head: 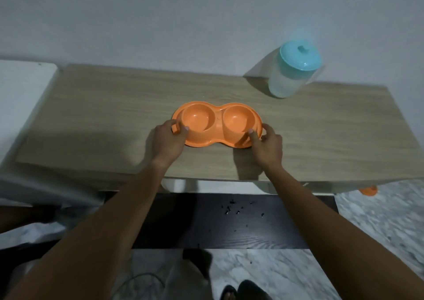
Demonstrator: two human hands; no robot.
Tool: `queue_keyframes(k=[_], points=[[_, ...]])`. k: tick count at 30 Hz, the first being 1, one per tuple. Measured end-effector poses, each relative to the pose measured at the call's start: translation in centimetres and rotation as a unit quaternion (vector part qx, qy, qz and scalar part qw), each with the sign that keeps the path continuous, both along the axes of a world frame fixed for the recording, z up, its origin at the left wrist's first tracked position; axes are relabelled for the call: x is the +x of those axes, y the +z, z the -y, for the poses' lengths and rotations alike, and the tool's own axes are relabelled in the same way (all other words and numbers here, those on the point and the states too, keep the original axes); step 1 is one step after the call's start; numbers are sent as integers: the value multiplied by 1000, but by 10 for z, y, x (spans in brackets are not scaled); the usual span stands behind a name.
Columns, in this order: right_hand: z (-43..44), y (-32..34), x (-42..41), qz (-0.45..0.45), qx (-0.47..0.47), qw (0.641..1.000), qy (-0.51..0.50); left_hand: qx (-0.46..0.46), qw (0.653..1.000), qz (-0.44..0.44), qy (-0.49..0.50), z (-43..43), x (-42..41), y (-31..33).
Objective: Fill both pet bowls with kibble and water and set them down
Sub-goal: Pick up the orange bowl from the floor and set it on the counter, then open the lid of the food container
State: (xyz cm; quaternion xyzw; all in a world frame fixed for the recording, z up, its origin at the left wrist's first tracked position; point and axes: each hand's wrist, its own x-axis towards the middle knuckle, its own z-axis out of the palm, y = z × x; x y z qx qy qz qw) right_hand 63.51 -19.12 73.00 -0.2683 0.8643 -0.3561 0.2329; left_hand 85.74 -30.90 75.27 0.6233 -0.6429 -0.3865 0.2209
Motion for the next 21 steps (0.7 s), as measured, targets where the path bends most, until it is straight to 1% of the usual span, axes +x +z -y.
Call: queue_keyframes(k=[3, 6, 7, 8, 9, 12, 14, 18, 21], points=[[-31, 3, 29, -19, -48, 999, -1, -66, 998, -9, 17, -30, 11, -5], [-78, -5, 67, -24, -112, 993, 15, -180, 982, -29, 47, -80, 29, -22], [-92, -11, 79, -23, -118, 993, 22, -201, 978, -31, 46, -98, 35, -30], [-108, -20, 89, -12, -115, 993, 31, -202, 978, -34, 40, -117, 41, -39], [-121, -30, 98, 8, -103, 994, 42, -184, 982, -33, 35, -133, 47, -48], [-148, -66, 113, 83, -80, 992, 51, -89, 995, -10, 42, -171, 61, -72], [-156, -92, 117, 112, -69, 990, 54, -55, 997, -1, 54, -182, 69, -92], [-137, -144, 117, 141, -67, 988, 18, -25, 997, -47, 46, -160, 60, -140], [-99, -180, 118, 144, -77, 986, 16, 1, 989, -128, 73, -133, 37, -169]])
